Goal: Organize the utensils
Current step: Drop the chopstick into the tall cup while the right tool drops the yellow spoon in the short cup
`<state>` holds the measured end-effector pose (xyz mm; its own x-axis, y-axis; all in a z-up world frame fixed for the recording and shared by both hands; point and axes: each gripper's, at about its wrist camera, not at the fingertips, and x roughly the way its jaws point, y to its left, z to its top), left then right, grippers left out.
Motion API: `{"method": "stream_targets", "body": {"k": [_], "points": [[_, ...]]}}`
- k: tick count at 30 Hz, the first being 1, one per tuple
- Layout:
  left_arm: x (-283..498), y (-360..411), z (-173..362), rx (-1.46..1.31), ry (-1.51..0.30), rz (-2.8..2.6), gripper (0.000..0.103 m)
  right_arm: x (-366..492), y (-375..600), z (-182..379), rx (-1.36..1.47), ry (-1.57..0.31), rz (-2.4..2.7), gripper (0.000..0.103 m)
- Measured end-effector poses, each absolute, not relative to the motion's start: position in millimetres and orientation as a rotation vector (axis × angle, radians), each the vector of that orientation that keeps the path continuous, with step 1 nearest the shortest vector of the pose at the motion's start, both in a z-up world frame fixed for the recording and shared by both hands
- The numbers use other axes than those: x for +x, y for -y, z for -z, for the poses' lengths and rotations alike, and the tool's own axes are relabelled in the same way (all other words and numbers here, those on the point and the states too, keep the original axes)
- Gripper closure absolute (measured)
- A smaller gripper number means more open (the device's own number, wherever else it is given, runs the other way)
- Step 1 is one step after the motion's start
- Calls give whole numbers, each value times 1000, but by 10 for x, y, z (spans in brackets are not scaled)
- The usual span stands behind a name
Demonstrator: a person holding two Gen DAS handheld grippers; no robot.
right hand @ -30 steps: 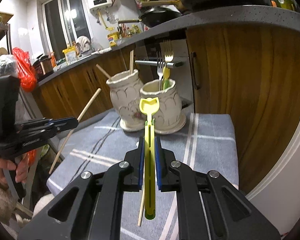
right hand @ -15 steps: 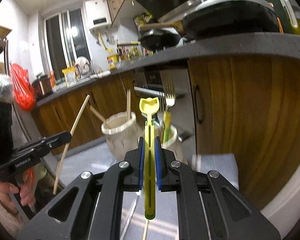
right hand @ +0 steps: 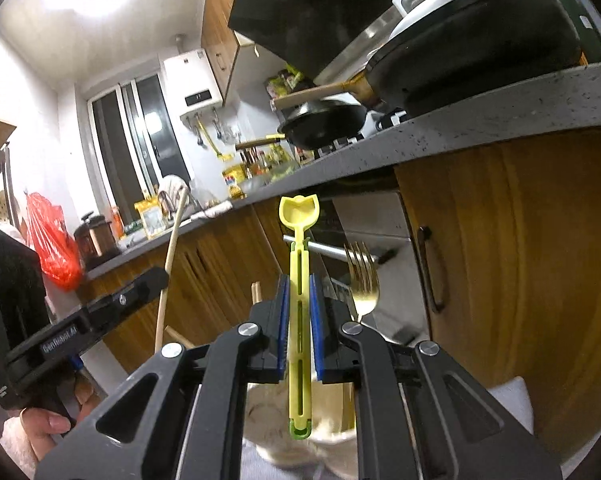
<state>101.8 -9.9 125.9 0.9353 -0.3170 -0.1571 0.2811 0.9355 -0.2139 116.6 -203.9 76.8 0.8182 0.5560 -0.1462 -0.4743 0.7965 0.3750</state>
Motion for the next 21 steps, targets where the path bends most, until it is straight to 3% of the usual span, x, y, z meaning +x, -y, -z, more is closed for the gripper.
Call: {"method": "stream_targets", "body": {"k": [13,21], "points": [[1455,176,-1077,-146,-137,203,98,1548,1931,-390,422,-291,-601,93],[1494,240,-963,-90,-148,195,98,1553,1833,-295,331,-298,-568,93]]}}
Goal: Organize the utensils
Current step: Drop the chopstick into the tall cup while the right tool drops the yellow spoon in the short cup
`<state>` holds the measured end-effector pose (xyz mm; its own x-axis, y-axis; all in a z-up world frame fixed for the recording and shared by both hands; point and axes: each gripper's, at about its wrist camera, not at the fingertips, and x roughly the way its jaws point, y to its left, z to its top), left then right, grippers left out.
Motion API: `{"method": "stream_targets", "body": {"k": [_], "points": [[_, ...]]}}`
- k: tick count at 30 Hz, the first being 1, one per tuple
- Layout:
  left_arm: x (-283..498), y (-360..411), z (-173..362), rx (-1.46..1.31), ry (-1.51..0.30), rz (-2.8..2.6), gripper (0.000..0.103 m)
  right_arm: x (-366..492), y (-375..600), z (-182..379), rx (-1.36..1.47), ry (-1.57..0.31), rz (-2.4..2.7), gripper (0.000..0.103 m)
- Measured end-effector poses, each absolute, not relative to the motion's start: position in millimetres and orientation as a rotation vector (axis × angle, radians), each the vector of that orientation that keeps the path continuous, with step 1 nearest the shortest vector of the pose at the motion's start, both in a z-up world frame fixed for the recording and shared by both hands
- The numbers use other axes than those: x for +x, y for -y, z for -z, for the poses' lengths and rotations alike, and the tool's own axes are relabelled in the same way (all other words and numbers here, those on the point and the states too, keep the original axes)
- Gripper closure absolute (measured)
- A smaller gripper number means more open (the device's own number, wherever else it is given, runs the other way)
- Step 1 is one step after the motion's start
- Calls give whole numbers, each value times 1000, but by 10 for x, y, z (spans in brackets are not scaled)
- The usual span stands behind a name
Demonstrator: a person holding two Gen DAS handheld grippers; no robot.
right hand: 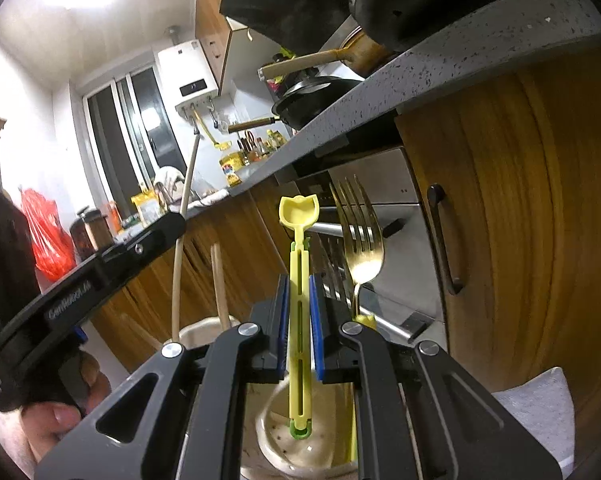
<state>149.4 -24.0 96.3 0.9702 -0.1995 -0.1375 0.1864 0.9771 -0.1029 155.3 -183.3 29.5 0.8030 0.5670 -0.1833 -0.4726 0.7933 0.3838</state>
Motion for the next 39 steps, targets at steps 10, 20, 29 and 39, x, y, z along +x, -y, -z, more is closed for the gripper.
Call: {"method": "stream_targets", "body": {"k": [10,20,29,39], "points": [[1235,238,-894,-42,-165,233,98,1260,1891,-321,245,-256,-540,93],[1047,182,-796,-32,-254,237,98,1161,1989,-318,268,-228,-497,93],[1067,211,-724,-23,-282,237,98,1281,1887,-272,257,-280,-479,93],[1143,197,-643,-29,-335,234,98,1204,1808,-170,178,-397,-453,93]]}}
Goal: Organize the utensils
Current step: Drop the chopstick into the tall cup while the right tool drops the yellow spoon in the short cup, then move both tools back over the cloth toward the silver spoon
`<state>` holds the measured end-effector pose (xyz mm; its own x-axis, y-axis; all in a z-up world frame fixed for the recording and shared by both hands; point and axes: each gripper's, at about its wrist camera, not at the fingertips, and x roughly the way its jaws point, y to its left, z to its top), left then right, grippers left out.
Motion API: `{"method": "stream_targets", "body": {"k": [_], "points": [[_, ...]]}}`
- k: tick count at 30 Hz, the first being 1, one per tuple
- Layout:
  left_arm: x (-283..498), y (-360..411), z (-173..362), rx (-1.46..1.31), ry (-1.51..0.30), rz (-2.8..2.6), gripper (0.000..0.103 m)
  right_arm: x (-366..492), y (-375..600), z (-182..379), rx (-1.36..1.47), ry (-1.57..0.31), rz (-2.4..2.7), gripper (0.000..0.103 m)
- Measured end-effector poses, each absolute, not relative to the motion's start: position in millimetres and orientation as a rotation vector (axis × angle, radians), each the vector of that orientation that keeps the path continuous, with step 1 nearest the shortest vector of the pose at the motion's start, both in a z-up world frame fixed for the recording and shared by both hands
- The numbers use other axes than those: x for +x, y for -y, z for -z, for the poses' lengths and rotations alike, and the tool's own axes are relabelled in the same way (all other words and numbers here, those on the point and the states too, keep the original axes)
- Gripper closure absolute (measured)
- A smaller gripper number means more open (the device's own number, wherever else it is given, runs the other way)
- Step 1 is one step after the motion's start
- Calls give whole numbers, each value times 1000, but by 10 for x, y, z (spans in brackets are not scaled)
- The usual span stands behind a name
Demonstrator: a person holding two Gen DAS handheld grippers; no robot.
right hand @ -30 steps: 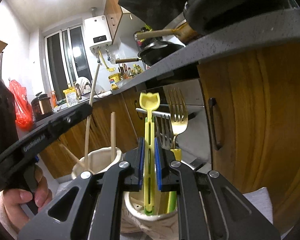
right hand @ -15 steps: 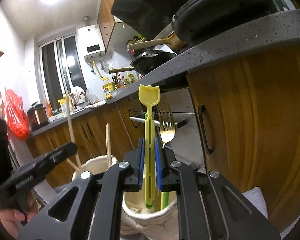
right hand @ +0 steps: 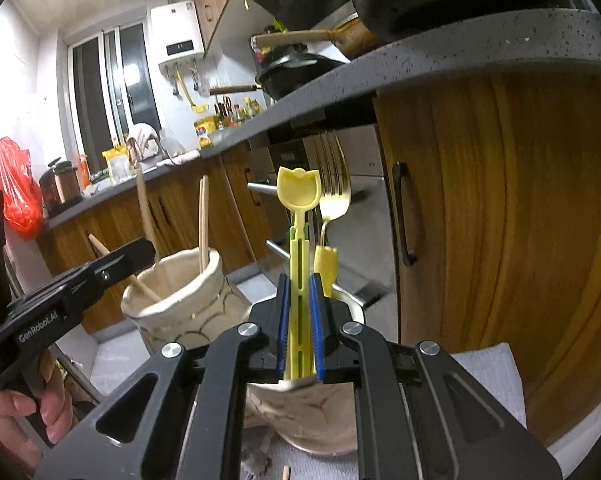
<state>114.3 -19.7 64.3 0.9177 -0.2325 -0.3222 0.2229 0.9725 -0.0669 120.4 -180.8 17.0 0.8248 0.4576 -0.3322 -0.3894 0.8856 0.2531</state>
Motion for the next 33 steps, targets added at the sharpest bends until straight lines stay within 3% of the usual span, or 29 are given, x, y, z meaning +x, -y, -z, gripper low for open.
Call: {"method": "stream_targets", "body": {"k": [11,15,18,22,29,31,33], "points": [[1111,191,-662,-33,-345,223,93,1172,1840,-163,180,-438,-419,91],[1068,203,-707,-19,-340,218,83,1073,1910,-216,201,-431,-431,68],[1017,206,-752,-14,-334,217,73,982,1949,-251,190,-427,-430,64],[900,172,-809,-26,-324,215,63,808,2051,-305,167,-420,-416,45],[587,48,-889,-41,-303,211,28,591,2189,-304,121,-460,-401,22],[498,4,-883,-47,-310,212,19,512,2205,-291,106,-471,-407,7],[425,-32,-858,-50,-326,210,10,432,2197,-270,88,-484,-412,5]]}}
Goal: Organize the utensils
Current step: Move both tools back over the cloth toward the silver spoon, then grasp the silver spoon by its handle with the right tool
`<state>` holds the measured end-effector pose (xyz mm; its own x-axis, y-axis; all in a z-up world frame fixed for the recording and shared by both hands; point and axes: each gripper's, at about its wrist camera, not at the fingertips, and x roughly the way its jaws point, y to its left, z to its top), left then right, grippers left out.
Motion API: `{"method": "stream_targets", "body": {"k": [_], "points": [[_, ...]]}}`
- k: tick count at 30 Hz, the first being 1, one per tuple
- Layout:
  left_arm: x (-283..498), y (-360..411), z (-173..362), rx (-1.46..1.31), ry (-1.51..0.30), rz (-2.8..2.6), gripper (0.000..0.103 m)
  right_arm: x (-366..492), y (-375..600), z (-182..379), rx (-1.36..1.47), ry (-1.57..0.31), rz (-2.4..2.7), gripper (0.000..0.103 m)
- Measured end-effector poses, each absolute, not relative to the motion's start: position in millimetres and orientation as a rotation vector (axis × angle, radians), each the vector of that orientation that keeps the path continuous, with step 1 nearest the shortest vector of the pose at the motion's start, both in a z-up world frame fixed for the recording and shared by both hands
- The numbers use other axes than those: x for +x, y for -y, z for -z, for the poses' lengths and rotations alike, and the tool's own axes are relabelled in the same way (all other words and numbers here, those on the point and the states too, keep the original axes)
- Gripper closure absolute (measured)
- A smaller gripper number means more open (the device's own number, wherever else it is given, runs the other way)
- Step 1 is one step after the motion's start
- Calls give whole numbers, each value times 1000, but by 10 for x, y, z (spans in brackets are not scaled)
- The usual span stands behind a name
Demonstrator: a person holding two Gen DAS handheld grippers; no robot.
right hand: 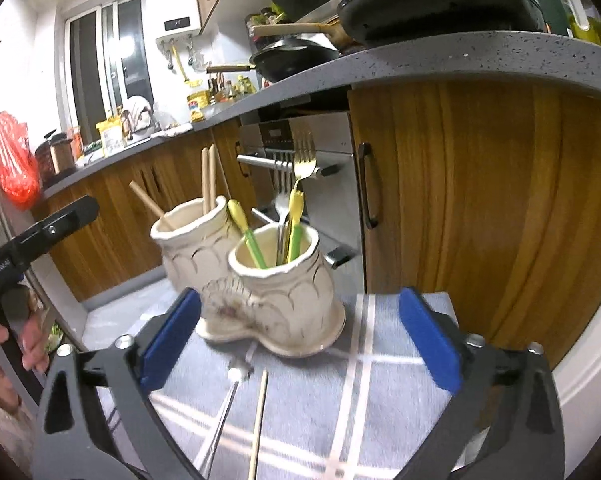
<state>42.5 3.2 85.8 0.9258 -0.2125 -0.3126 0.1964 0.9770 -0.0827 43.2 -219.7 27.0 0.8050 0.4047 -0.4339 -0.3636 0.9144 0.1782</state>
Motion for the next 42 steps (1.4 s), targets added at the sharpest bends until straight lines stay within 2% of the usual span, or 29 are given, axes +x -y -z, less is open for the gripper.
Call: {"method": "stream_targets", "body": {"k": [6,16,24,28,31,33,36,40,42], "points": [[175,-109,-664,-20,-393,188,6,284,2073,-140,-1,-539,-412,5],[-78,-403,-138,-76,-557,100,5,175,1656,267,-100,-728,-434,5],[-196,-463,-52,-66,-565,96,5,199,1303,432,-151,-820,-454,8],[-219,-468,-80,-68,-550,101,5,261,1142,527,-180,-878,-445,40],[-224,-488,-91,-86,-546,106,5,313,1049,602,-202,-911,-440,57],[-221,-502,-95,-93,-548,102,5,357,986,666,-218,-937,-425,64],[-227,-511,-101,-103,-548,105,5,410,956,681,-210,-945,-411,66],[-228,-495,-116,-98,-545,107,5,456,935,666,-195,-969,-419,83],[-233,-488,-126,-97,-543,109,5,449,947,670,-201,-971,-421,87]]}}
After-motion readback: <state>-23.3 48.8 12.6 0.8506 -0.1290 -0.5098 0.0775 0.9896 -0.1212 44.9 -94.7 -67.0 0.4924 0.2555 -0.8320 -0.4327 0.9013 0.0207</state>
